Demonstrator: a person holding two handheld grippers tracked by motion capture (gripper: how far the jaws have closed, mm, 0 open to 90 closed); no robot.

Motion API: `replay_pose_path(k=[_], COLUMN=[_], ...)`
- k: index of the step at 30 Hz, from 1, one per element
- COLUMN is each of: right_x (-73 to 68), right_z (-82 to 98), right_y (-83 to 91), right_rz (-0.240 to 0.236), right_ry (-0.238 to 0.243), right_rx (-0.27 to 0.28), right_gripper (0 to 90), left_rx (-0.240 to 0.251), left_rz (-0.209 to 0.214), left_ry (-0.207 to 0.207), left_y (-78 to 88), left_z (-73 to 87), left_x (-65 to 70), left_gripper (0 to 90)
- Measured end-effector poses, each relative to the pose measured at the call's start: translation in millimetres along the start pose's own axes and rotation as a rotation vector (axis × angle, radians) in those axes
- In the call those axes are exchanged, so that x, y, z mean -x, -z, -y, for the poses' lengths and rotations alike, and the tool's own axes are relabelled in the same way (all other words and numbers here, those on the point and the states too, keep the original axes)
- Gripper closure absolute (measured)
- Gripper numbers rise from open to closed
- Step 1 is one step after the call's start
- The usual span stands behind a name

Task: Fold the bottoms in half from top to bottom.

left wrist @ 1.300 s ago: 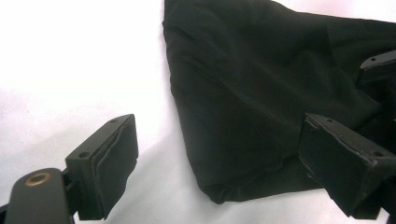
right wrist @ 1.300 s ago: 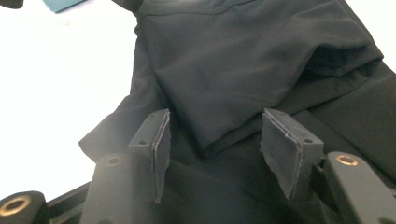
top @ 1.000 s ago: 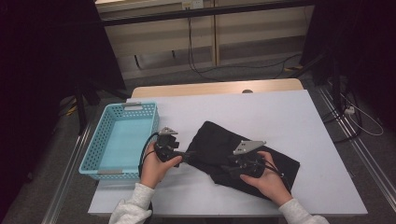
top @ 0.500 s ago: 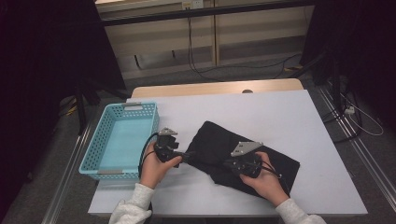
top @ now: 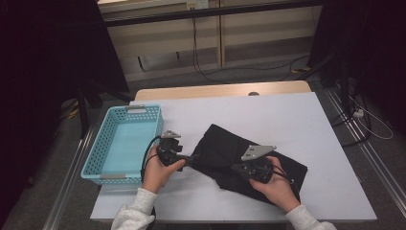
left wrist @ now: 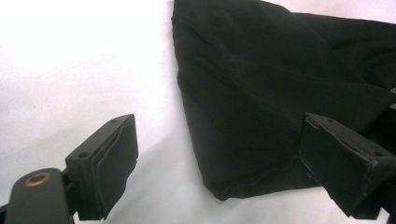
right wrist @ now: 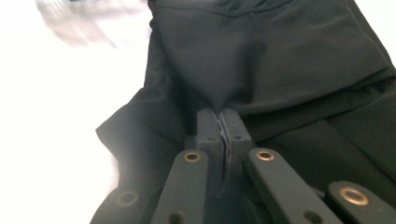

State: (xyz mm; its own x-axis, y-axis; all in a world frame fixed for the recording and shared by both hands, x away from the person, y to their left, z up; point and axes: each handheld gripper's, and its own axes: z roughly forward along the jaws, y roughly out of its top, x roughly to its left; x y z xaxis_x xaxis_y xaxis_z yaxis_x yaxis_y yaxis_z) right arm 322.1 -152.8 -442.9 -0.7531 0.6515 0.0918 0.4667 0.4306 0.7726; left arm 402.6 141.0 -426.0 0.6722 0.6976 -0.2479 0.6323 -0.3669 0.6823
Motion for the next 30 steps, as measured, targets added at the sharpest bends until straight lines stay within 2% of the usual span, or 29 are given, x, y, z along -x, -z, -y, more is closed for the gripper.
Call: replay_pose_path(k=[8,24,30], right_x=[1.6,2.7,4.1], right_z=[2.7,5.0,8.6], right_y=[7.6,11.9,18.4], right_rz=[0.001,-0.009,-0.010], right_ry=[-0.005,-0.004,-0.018], right_rx=[0.012,0.011,0.014], right_gripper=[89.0,89.0,89.0], left_rx=[-0.001,-0.007,-0.005], left_rz=[0.004,0.005,0.006], left_ry=[-0.004,-0.008,-0.007], left_y=[-0.3,-0.3,0.1], left_z=[-1.1,-1.6,-2.0], left_x=[1.3,1.3,1.3], left_gripper=[12.3,12.3,12.3])
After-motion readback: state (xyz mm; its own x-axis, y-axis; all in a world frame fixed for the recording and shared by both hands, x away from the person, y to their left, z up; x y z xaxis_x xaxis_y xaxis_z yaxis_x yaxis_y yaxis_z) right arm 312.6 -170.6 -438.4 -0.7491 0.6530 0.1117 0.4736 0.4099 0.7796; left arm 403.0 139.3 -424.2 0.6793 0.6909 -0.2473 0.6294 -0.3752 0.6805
